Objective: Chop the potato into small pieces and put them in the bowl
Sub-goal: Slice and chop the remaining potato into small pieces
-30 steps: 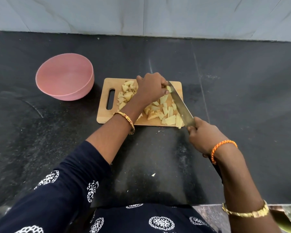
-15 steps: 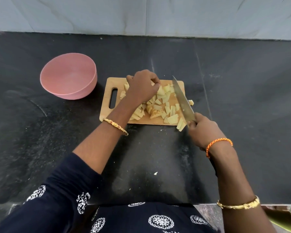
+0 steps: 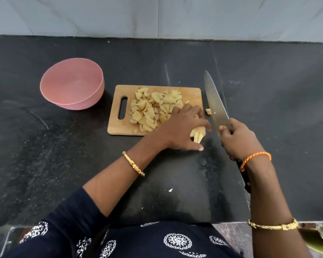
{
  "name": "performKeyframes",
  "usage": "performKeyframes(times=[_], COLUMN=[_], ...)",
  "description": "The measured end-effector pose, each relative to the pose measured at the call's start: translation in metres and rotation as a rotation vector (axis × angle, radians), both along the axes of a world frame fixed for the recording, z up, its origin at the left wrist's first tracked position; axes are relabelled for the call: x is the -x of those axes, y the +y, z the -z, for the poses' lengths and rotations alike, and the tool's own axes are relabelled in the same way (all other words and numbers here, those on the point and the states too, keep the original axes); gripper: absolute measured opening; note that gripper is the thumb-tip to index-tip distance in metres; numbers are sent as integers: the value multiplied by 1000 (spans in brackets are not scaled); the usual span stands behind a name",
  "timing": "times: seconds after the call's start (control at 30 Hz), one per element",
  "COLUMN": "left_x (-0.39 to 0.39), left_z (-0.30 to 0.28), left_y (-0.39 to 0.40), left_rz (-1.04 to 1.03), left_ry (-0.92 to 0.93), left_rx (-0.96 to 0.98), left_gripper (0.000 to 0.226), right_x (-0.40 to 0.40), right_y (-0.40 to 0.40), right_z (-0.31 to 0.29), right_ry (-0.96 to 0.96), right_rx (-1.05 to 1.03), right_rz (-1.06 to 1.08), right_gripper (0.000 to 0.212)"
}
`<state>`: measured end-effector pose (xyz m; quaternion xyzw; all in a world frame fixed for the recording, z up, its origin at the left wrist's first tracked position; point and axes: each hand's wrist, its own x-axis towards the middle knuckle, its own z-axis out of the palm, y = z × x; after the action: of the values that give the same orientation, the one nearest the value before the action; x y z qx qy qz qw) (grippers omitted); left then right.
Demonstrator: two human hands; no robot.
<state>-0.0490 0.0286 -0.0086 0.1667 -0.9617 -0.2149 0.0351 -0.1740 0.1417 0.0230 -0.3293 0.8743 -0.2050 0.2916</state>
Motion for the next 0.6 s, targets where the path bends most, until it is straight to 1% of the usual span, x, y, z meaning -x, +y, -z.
performKeyframes(times=[0.07, 0.13, 0.23, 0.33, 0.47, 0.6], left_x=[2, 4, 4, 2, -8, -18], left_z=[2, 2, 4, 6, 6, 17], left_y=[2, 2, -5, -13, -23, -32], left_rz=[98, 146, 185, 195, 125, 16], left_ry=[-50, -52, 26, 102, 210, 268], left_rx=[88, 144, 227, 239, 195, 190], left_gripper=[45, 36, 21, 14, 7, 11], right_x=[0, 0, -1, -1, -3, -7], right_y=[1, 2, 2, 2, 2, 3], right_z=[2, 6, 9, 10, 12, 16], right_ry=[-21, -29, -55, -79, -83, -103], right_rx=[17, 31, 55, 91, 143, 138], right_rz=[9, 13, 17, 8, 4, 8], right_gripper=[21, 21, 20, 16, 14, 16])
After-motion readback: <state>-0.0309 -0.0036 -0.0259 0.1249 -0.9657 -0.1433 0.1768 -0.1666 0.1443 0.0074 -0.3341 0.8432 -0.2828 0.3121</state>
